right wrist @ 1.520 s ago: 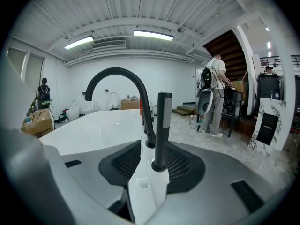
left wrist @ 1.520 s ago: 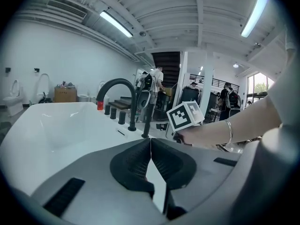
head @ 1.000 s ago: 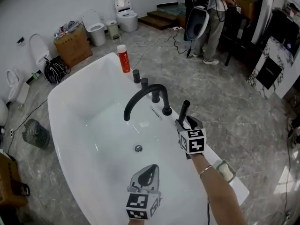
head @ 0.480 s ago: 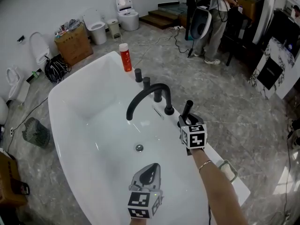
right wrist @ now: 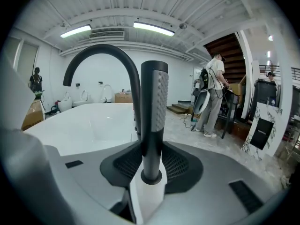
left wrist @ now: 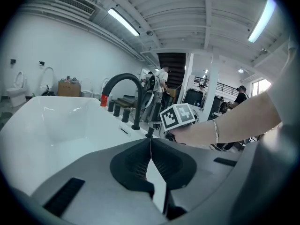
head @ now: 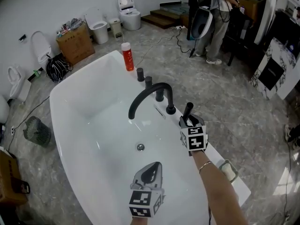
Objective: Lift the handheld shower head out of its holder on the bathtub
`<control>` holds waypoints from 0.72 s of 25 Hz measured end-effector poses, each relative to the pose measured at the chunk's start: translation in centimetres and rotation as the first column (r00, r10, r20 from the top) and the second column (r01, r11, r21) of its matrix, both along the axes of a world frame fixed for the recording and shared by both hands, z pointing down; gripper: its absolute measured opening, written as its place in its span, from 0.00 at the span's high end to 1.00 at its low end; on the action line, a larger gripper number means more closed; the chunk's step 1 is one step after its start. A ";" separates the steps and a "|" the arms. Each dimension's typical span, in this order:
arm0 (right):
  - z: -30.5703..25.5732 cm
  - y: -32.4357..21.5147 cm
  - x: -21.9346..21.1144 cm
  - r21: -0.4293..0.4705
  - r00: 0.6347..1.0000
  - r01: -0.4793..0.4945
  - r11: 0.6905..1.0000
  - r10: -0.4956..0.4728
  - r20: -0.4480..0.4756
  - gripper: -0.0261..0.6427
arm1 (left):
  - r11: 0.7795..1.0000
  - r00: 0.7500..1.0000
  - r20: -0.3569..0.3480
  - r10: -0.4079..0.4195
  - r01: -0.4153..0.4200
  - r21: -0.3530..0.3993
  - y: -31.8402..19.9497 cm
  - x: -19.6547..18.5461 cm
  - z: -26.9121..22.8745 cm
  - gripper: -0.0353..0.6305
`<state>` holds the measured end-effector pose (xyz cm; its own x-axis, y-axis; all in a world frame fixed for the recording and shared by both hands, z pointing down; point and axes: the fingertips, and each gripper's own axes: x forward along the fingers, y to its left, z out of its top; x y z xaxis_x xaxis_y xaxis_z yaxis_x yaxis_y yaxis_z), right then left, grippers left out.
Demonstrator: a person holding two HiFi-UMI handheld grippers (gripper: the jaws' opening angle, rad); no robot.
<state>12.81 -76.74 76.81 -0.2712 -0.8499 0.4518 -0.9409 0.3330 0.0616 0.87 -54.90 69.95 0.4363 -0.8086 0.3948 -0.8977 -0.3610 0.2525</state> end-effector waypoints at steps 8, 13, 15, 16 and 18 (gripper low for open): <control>-1.5 2.1 0.0 0.043 1.000 0.009 0.999 -0.008 -0.017 0.77 | 1.000 1.000 0.000 0.000 0.000 0.013 0.4 0.2 -1.4 0.92; -4.2 3.0 -0.3 0.081 1.000 0.022 0.996 -0.021 -0.007 0.77 | 1.000 1.000 -0.006 -0.002 0.002 0.025 0.7 0.3 -2.9 0.92; -5.3 3.4 -0.4 0.089 1.000 0.027 0.996 -0.026 -0.007 0.77 | 1.000 1.000 -0.011 -0.002 0.002 0.030 0.8 0.5 -3.8 0.92; -6.0 3.6 -0.4 0.093 1.000 0.029 0.995 -0.028 -0.006 0.77 | 0.999 1.000 -0.013 -0.001 0.001 0.032 0.8 0.6 -4.3 0.92; -7.4 3.9 -0.5 0.106 1.000 0.031 0.994 -0.031 -0.003 0.77 | 0.999 1.000 -0.015 0.001 0.000 0.039 0.9 0.7 -5.2 0.92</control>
<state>12.33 -72.80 69.44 -0.2975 -0.8844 0.3597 -0.9301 0.3534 0.0997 1.59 -53.97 64.73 0.4422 -0.8231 0.3563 -0.8938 -0.3715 0.2512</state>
